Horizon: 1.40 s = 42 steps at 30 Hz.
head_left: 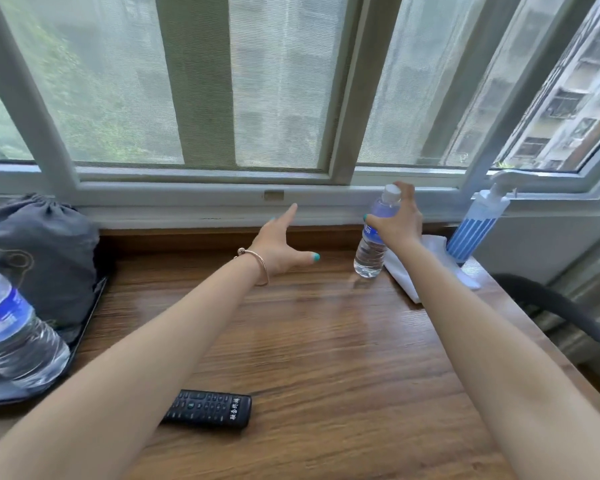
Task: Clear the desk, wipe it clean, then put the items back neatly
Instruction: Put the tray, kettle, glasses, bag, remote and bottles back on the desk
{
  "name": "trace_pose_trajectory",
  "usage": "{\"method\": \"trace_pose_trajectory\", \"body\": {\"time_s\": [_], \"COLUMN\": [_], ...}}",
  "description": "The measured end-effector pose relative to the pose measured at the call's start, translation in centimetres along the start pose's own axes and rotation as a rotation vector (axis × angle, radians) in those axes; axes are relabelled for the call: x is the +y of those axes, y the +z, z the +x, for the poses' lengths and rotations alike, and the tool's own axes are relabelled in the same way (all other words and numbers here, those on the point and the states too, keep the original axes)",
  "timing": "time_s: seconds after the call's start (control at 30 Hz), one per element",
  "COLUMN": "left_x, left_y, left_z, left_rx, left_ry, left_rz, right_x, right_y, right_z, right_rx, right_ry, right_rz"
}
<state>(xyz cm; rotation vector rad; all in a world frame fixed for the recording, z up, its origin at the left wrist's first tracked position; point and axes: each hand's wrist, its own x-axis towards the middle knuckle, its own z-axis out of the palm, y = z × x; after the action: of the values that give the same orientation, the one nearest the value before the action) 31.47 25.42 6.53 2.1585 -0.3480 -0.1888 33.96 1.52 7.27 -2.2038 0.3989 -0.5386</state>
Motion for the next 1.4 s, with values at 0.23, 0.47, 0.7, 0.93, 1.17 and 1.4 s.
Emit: {"method": "trace_pose_trajectory", "body": {"time_s": [0.23, 0.47, 0.7, 0.93, 1.17, 1.4], "left_x": [-0.9, -0.8, -1.7, -5.4, -8.9, -11.8], "left_y": [-2.1, -4.3, -7.4, -11.1, -15.8, -19.5], "left_z": [-1.9, -4.7, -9.3, -13.9, -20.1, -26.6], "left_rx": [-0.025, -0.116, -0.168, -0.168, -0.167, -0.172], "left_ry": [0.003, 0.179, 0.350, 0.347, 0.335, 0.306], "left_rz": [-0.055, 0.024, 0.047, -0.056, -0.334, -0.470], "right_x": [-1.6, -5.4, -10.9, -16.1, -21.1, -25.3], "right_y": [-0.8, -0.6, 1.1, 3.3, 3.9, 6.3], "right_z": [-3.5, -9.2, -15.3, -22.4, -29.7, -34.9], "right_rx": [0.066, 0.029, -0.012, -0.064, -0.198, -0.335], "right_ry": [-0.025, -0.078, -0.129, -0.141, -0.228, -0.353], "right_rz": [0.055, 0.113, 0.167, 0.285, 0.367, 0.362]}}
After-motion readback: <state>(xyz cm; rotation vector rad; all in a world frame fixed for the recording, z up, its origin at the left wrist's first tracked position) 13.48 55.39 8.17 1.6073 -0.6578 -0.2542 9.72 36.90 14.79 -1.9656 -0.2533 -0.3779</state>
